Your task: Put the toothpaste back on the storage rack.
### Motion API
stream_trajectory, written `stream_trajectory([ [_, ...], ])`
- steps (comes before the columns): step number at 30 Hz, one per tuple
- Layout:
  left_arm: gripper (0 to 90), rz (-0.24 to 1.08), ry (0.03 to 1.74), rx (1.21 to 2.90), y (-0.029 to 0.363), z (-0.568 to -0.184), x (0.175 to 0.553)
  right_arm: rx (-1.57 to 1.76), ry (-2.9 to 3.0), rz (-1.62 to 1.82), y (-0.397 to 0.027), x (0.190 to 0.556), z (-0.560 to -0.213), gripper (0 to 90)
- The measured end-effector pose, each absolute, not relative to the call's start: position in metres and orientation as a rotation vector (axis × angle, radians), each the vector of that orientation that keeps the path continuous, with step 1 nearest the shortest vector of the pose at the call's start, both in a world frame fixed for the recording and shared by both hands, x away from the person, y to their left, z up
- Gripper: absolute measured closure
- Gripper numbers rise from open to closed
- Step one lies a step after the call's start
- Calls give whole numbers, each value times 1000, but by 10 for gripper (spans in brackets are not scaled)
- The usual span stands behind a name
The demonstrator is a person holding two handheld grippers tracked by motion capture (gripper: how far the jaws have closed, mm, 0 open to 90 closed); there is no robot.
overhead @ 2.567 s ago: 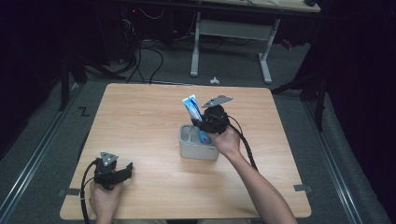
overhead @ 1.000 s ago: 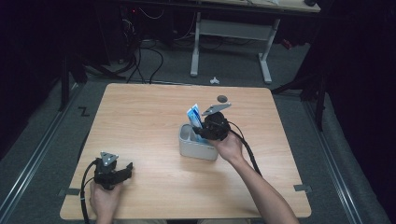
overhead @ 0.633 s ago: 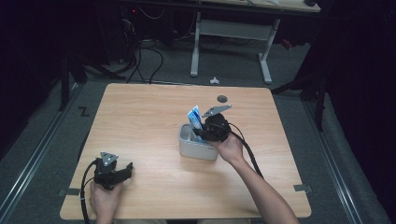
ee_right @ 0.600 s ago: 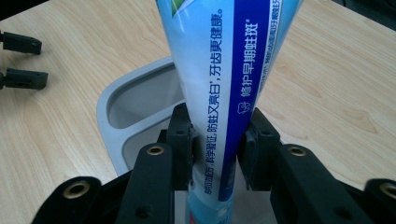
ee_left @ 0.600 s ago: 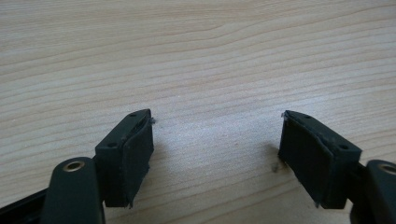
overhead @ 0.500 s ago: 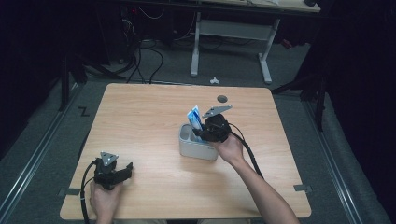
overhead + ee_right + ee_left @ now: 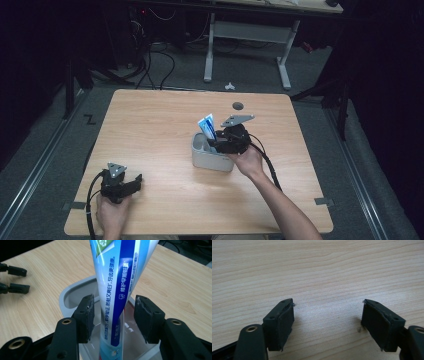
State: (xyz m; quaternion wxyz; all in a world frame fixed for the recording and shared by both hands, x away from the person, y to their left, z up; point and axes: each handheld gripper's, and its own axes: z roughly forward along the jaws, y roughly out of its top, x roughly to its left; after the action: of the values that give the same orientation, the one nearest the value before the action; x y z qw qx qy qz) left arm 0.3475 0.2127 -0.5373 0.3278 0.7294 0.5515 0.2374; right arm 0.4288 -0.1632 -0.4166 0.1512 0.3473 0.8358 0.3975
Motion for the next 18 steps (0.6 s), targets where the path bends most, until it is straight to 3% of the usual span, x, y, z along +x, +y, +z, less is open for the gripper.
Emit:
stream_trajectory([
  [18, 266, 621, 1444, 1909, 213, -537, 347, 1017, 2320, 1254, -187, 416, -396, 514],
])
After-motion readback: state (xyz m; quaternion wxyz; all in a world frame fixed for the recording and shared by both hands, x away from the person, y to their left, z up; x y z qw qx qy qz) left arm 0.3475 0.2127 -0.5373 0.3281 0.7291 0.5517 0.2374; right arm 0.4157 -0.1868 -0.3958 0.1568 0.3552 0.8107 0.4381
